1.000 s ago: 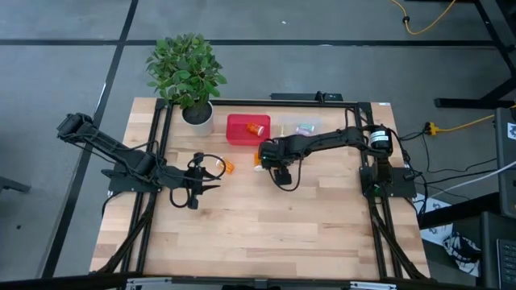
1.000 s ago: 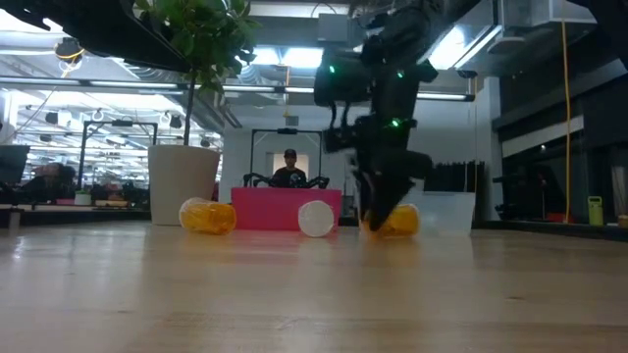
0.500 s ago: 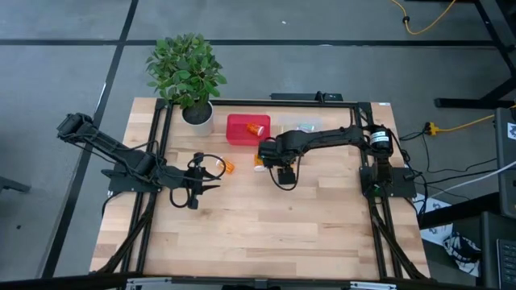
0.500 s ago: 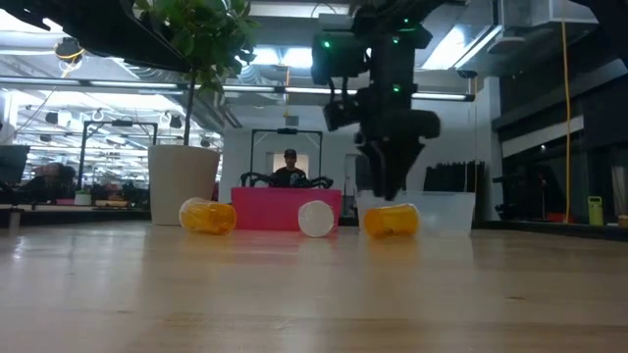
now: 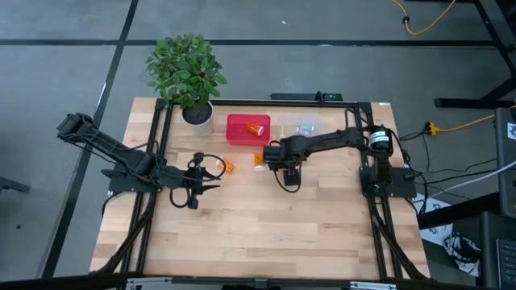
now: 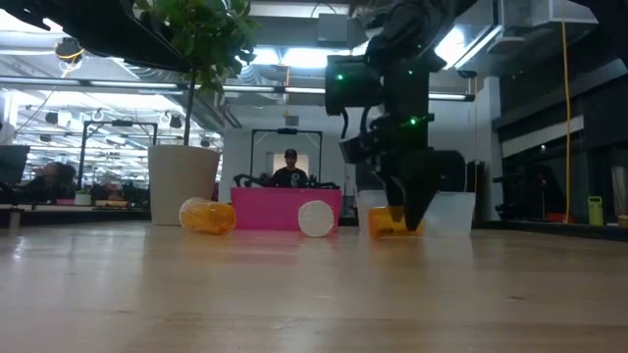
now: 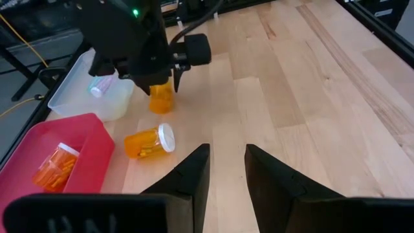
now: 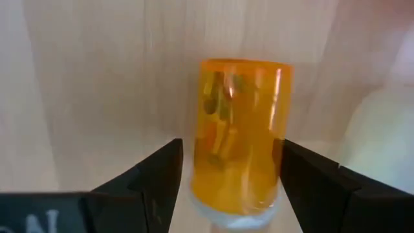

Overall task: Pick and place medicine bottles into bin by pill shape (circle, oval)
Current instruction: Put the orange capsule bottle into the red bin

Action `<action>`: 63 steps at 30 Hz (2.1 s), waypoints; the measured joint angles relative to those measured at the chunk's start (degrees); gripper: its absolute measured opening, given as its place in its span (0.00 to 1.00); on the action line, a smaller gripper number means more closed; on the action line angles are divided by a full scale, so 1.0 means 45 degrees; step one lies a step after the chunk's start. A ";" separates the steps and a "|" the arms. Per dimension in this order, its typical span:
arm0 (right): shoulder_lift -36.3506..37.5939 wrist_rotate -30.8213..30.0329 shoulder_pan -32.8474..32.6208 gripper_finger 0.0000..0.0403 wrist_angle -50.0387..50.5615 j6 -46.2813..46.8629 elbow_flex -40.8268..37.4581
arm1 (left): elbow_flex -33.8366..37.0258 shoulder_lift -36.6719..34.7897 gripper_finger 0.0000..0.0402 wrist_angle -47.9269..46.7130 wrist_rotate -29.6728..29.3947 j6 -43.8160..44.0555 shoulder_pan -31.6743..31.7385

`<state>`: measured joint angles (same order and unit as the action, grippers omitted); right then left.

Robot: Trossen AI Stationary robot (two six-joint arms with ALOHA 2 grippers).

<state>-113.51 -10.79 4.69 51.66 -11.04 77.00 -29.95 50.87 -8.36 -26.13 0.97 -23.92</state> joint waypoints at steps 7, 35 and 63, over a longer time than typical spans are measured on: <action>0.0000 0.0069 0.0000 0.61 -0.0994 0.0173 -0.0546 | 0.0000 0.0000 0.23 0.0000 0.0000 -0.0002 0.0002; 0.0005 -0.2804 -0.0369 0.47 -0.1572 0.1051 0.1973 | 0.0000 0.0000 0.23 0.0004 0.0000 0.0000 0.0000; 0.0005 -0.3887 0.1343 0.57 -0.7625 0.1066 0.2275 | 0.0000 0.0000 0.23 0.0004 -0.0003 -0.0010 0.0003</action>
<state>-113.49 -28.28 10.73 17.35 -6.24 87.24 -29.95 50.87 -8.34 -26.14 0.93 -23.91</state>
